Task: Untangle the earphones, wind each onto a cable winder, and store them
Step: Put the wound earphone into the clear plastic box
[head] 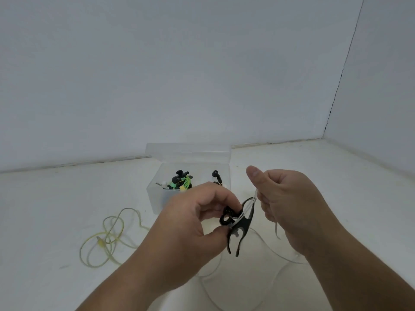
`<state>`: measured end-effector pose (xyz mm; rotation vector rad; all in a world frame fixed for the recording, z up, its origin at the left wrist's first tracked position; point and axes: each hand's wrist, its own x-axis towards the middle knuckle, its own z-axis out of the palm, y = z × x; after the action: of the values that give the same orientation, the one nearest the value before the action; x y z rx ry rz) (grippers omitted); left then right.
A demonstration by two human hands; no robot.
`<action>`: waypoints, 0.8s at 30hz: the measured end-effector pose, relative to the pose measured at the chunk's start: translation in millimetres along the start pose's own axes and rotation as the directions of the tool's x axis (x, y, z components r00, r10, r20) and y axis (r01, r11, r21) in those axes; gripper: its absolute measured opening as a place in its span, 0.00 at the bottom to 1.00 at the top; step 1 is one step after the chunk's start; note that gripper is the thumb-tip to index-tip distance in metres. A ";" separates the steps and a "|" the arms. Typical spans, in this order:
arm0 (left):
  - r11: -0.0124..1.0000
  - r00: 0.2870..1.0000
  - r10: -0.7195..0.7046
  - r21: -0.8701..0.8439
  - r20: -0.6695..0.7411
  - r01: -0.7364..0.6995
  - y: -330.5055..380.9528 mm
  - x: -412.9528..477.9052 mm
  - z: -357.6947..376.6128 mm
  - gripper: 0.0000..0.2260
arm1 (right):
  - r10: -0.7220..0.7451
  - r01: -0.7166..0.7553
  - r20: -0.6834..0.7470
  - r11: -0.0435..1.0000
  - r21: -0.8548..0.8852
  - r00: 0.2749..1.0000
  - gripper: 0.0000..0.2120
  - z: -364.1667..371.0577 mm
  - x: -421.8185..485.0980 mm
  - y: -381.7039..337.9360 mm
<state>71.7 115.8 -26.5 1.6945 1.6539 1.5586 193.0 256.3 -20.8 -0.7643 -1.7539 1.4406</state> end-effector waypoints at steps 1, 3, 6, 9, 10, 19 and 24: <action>1.000 1.000 0.007 0.005 0.006 -0.007 0.7 -0.1 0.1 0.14 | 0.001 -0.001 -0.002 1.000 -0.003 1.000 0.26 0.3 0.3 0.5; 1.000 1.000 0.018 -0.002 0.005 -0.018 1.8 -0.4 0.5 0.14 | 0.013 -0.013 -0.003 1.000 -0.011 1.000 0.25 0.8 0.3 1.5; 0.998 0.999 0.009 -0.062 -0.033 -0.011 1.0 -0.5 0.7 0.13 | 0.052 -0.052 0.010 0.998 -0.019 0.999 0.26 1.2 0.5 3.2; 0.999 1.000 0.001 -0.050 -0.024 -0.002 0.0 -0.6 -0.1 0.13 | 0.074 -0.073 0.008 0.997 -0.017 0.997 0.26 1.6 0.7 2.5; 1.000 1.000 0.001 -0.030 -0.004 -0.001 -0.3 -1.0 -0.2 0.14 | 0.066 -0.066 0.002 0.998 -0.017 0.998 0.26 1.2 0.7 2.2; 0.994 0.993 0.006 -0.110 -0.119 -0.019 1.9 -0.3 1.2 0.13 | 0.072 -0.071 0.008 0.994 -0.084 0.997 0.25 2.4 -0.3 2.9; 0.953 0.951 -0.089 -0.303 -0.295 -0.005 2.7 4.1 -0.8 0.10 | 0.107 -0.070 0.160 0.973 -0.220 0.981 0.24 15.5 -6.0 5.4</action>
<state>71.4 118.1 -22.1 1.3048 1.4747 2.0147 183.4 244.0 -28.7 -0.8614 -2.0547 1.4264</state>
